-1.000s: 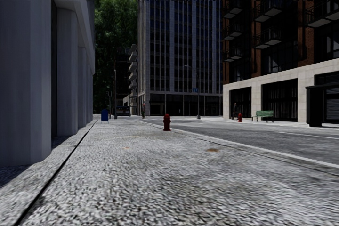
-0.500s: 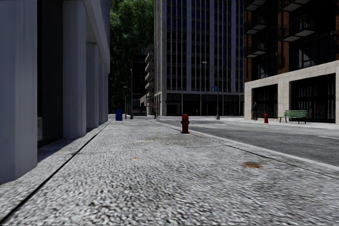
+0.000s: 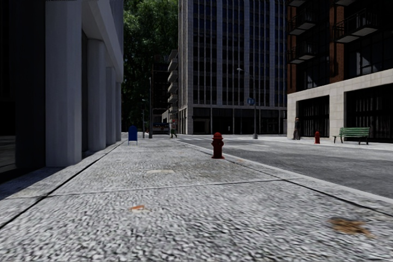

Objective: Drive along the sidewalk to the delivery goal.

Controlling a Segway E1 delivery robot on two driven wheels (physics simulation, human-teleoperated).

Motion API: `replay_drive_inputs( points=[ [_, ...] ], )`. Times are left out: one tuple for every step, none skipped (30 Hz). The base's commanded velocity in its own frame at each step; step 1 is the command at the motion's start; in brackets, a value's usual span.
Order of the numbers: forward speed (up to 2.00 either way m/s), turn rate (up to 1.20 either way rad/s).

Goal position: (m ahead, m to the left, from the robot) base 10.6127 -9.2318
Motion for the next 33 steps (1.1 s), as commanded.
replay_drive_inputs(
  points=[
    [2.00,0.00],
    [2.00,0.00],
    [2.00,0.00],
    [2.00,0.00],
    [2.00,0.04],
    [2.00,0.04],
    [2.00,0.10],
    [2.00,0.15],
    [2.00,0.19],
    [2.00,0.21],
    [2.00,0.26],
    [2.00,0.26],
    [2.00,0.27],
    [2.00,0.27],
    [2.00,0.27],
    [2.00,0.27],
    [2.00,0.27],
    [2.00,0.27],
    [2.00,0.27],
    [2.00,0.27],
    [2.00,0.27],
    [2.00,0.27],
    [2.00,0.27],
    [2.00,0.27],
    [2.00,0.27],
    [2.00,0.27],
    [2.00,0.27],
    [2.00,0.27],
    [2.00,0.27],
    [2.00,0.27],
    [2.00,0.27],
    [2.00,0.27],
    [2.00,0.27]
  ],
)
